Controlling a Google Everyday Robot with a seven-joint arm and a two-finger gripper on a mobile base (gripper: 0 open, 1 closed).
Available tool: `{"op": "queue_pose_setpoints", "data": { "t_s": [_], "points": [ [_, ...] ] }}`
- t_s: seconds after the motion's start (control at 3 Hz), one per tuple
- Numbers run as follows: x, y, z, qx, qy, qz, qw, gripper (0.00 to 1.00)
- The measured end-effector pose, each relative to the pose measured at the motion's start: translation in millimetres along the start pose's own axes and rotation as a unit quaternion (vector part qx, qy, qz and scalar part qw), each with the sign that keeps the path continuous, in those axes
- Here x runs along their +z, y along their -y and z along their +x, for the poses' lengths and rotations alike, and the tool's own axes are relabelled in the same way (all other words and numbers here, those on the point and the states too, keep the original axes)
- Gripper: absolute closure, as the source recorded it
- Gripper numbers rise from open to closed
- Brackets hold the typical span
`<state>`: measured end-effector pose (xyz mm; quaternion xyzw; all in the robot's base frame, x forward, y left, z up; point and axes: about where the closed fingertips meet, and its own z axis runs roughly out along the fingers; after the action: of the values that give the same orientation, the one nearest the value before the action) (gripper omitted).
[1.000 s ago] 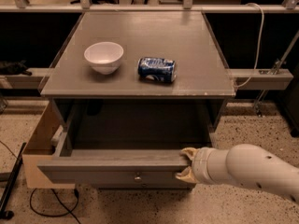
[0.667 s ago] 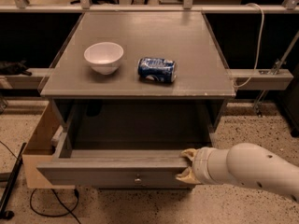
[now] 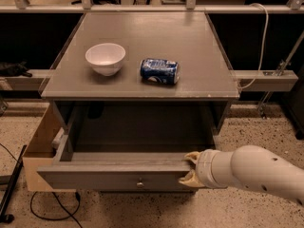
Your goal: Open top drawer
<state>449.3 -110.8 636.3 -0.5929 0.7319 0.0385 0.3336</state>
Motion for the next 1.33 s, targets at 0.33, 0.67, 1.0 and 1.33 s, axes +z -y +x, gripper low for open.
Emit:
{"op": "queue_pose_setpoints", "data": {
  "t_s": [0.33,0.67,1.0,1.33],
  "points": [
    [0.0,0.0,0.0,0.0,0.0,0.0,1.0,0.54],
    [0.0,0.0,0.0,0.0,0.0,0.0,1.0,0.31],
    [0.0,0.0,0.0,0.0,0.0,0.0,1.0,0.07],
    [0.0,0.0,0.0,0.0,0.0,0.0,1.0,0.0]
  ]
}}
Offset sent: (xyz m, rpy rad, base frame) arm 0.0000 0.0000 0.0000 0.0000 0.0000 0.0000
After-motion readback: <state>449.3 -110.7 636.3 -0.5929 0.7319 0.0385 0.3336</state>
